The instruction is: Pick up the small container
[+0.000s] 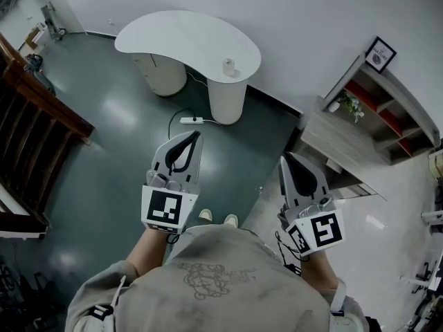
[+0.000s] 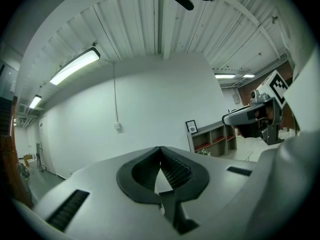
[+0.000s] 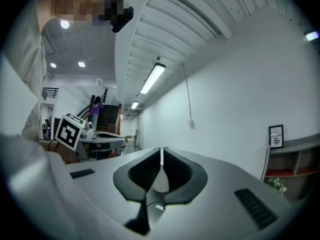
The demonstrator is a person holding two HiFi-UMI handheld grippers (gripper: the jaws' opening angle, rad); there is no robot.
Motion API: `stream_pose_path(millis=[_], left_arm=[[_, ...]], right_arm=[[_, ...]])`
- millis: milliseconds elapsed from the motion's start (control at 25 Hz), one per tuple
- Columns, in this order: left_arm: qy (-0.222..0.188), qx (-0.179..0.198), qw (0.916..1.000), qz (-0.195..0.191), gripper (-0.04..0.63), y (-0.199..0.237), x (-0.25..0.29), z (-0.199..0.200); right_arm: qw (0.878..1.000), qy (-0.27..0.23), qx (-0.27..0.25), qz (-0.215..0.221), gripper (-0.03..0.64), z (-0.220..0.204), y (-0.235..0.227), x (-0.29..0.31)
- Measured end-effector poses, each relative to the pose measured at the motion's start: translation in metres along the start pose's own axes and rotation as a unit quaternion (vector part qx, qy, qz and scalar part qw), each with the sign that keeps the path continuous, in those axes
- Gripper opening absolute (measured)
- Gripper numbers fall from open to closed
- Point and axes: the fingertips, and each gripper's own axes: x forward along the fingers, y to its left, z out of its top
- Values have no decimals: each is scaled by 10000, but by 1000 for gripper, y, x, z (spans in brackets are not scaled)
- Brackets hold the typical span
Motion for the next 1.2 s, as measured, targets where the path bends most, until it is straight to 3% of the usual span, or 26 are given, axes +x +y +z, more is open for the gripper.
stream_pose_path(millis=[600,1200], left_arm=[[-23,-104,9999,77,17,-22,27,-4],[-21,-136,9999,-42,17,17,90,-24]], right_arm=[[9999,17,40,149,37,-23,-34,2],[9996,267,16,122,37,-41,-63,71]])
